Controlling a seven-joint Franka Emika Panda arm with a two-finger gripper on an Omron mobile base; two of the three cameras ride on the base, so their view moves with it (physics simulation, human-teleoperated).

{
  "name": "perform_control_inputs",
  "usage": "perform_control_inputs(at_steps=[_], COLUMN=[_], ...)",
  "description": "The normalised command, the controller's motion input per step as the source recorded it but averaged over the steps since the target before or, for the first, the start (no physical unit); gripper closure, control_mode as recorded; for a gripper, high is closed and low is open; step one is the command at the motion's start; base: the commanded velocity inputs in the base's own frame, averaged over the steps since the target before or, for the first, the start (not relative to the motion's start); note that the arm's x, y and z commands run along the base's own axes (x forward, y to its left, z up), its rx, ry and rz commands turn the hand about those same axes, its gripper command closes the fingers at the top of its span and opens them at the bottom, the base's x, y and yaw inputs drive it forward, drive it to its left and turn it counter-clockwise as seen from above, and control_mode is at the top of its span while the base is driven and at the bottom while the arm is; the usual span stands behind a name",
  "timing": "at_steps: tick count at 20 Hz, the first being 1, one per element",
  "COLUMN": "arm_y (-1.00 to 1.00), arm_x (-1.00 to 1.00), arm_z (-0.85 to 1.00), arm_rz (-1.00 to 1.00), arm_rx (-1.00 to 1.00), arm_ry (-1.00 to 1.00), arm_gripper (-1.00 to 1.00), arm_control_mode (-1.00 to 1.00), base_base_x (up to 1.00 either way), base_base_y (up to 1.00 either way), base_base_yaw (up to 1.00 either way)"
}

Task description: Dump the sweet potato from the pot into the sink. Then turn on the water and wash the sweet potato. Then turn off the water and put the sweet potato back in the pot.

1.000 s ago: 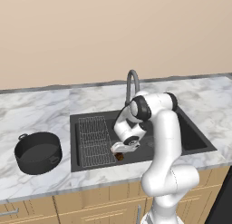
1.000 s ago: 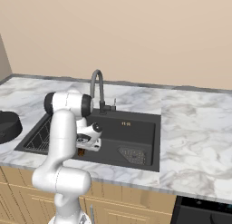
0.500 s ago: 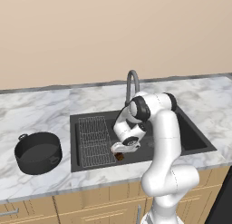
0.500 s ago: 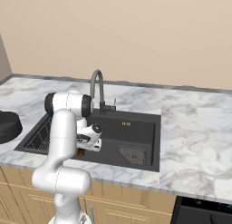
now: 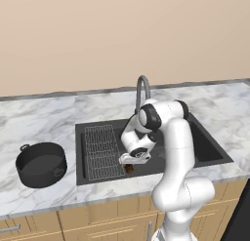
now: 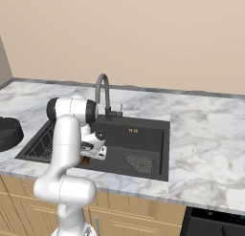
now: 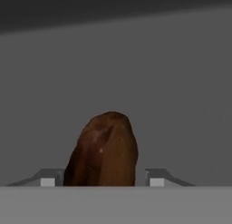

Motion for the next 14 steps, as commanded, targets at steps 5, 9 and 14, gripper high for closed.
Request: perform_control_inputs(at_steps=[5, 9, 14], arm_y=[0.00, 0.00, 0.00], arm_x=[-0.07, -0.24, -0.23], arm_z=[-0.01, 0.20, 0.55], arm_rz=[-0.05, -0.03, -0.03], arm_rx=[0.00, 0.00, 0.00], arm_ry=[0.00, -0.05, -0.10], arm_gripper=[1.00, 1.00, 1.00], arm_control_mode=[-1.00, -1.00, -1.00], base_base_x=[0.00, 0.00, 0.00], base_base_y=[0.00, 0.00, 0.00], base_base_yaw=[0.00, 0.00, 0.00])
